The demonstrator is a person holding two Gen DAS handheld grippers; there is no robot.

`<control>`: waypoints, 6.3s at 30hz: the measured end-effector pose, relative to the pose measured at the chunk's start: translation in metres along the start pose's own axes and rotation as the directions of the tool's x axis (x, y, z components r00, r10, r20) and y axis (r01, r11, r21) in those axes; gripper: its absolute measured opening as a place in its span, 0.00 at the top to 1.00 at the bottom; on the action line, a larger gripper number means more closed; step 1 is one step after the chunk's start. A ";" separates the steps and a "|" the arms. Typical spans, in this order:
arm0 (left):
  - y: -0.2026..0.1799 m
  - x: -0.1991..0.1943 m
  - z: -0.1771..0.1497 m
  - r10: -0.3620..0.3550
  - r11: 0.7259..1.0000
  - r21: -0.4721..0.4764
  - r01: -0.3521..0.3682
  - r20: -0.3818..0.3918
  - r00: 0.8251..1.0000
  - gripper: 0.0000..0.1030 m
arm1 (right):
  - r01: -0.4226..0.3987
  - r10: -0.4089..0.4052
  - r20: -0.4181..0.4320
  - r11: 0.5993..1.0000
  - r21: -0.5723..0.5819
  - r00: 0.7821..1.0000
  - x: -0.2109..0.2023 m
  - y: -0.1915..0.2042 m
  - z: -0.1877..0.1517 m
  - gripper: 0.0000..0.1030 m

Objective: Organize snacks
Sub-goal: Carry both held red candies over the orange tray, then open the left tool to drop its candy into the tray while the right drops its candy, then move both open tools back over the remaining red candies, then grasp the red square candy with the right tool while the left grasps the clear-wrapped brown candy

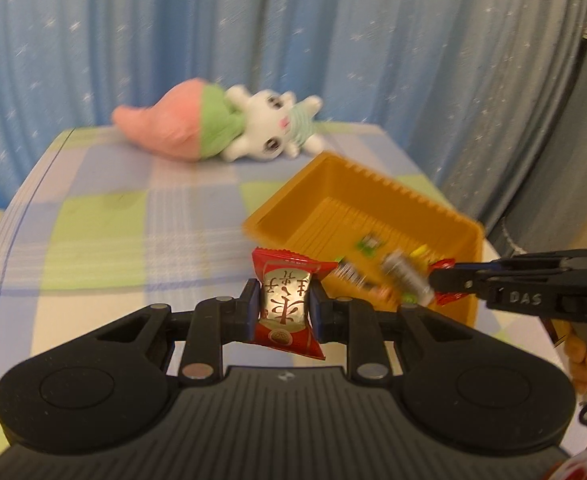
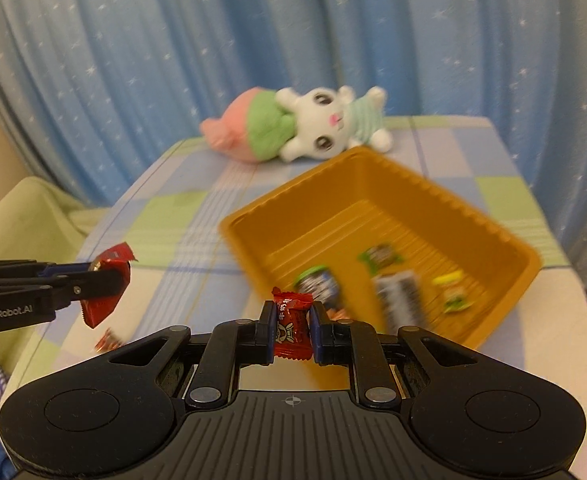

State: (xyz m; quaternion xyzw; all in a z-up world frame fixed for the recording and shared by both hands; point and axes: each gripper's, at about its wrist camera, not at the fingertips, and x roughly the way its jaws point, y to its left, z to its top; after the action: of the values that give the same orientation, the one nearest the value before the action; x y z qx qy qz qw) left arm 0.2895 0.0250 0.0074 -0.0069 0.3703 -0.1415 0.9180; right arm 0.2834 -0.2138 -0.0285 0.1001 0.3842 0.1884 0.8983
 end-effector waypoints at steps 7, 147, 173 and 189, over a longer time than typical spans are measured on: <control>-0.032 0.038 0.037 -0.049 0.999 0.013 0.049 0.019 0.999 0.78 | 0.032 -0.032 0.018 0.999 0.017 0.999 0.010 -0.027 0.026 0.83; 0.053 -0.078 -0.131 0.225 0.918 -0.287 -0.275 -0.195 0.955 0.25 | -0.153 0.126 -0.230 0.983 -0.104 0.965 0.010 0.084 -0.083 0.12; 0.103 -0.063 -0.133 0.281 0.914 -0.236 -0.329 -0.216 0.935 0.25 | -0.170 0.129 -0.269 0.976 -0.134 0.954 0.066 0.130 -0.084 0.12; 0.131 -0.050 -0.134 0.284 0.921 -0.207 -0.329 -0.219 0.933 0.25 | -0.144 0.115 -0.245 0.984 -0.103 0.963 0.093 0.140 -0.080 0.27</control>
State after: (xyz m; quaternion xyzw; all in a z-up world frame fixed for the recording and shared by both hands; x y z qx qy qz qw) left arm 0.1974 0.1765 -0.0710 -0.0463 0.4647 0.0504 0.8828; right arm 0.2473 -0.0450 -0.0981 0.0476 0.4696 0.2800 0.8360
